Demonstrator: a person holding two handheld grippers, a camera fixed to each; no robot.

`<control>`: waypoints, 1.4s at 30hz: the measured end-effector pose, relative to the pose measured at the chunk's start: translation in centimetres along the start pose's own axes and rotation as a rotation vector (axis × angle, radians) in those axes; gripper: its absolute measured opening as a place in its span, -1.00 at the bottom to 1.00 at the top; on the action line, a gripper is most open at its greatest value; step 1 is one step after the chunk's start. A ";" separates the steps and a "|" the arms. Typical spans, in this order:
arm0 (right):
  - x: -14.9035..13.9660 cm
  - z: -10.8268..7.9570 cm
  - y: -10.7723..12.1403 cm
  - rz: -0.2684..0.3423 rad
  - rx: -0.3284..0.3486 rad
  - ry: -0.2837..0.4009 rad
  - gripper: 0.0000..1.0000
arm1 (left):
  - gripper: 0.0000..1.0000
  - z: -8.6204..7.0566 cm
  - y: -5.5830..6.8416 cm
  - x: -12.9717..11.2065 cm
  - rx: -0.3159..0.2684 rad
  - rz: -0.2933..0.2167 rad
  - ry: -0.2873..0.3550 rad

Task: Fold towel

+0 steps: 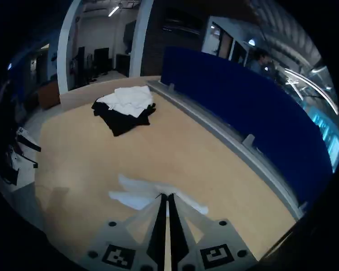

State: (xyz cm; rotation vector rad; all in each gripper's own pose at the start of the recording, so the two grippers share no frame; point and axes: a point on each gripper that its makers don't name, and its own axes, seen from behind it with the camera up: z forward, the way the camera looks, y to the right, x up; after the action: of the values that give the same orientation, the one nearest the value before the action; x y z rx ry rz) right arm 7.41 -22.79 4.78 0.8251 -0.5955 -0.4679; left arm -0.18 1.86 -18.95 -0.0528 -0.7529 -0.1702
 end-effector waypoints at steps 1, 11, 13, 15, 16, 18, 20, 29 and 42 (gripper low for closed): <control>0.1 -0.3 0.4 -0.001 -0.006 0.002 -0.94 | 0.82 0.0 0.1 0.0 -0.002 0.000 0.001; -0.5 -4.4 4.8 0.014 -0.078 0.005 -0.94 | 0.82 -0.2 0.6 0.6 -0.023 0.010 0.008; -0.8 -5.3 5.7 0.018 -0.093 0.004 -0.94 | 0.82 -0.2 0.7 0.6 -0.026 0.014 0.008; -1.2 -6.2 6.7 0.023 -0.110 0.002 -0.94 | 0.82 -0.2 0.9 0.7 -0.030 0.018 0.008; -1.4 -6.6 7.2 0.026 -0.118 0.000 -0.94 | 0.82 -0.2 1.0 0.7 -0.032 0.020 0.007; -1.8 -7.4 8.2 0.032 -0.134 -0.002 -0.94 | 0.82 -0.1 1.1 0.7 -0.035 0.025 0.007; -2.3 -8.2 9.3 0.039 -0.148 -0.006 -0.94 | 0.82 -0.1 1.3 0.8 -0.037 0.029 0.007; -4.9 -11.1 14.1 0.066 -0.218 -0.035 -0.94 | 0.82 0.0 2.2 0.9 -0.049 0.032 0.005; -8.7 -13.9 20.2 0.106 -0.288 -0.085 -0.94 | 0.82 0.3 2.9 1.0 -0.043 0.048 -0.005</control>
State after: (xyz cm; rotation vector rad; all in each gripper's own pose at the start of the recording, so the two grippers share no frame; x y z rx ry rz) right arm 13.12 1.94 10.65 0.4996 -0.6295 -0.4802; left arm 0.88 4.65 -17.98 -0.1121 -0.7525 -0.1401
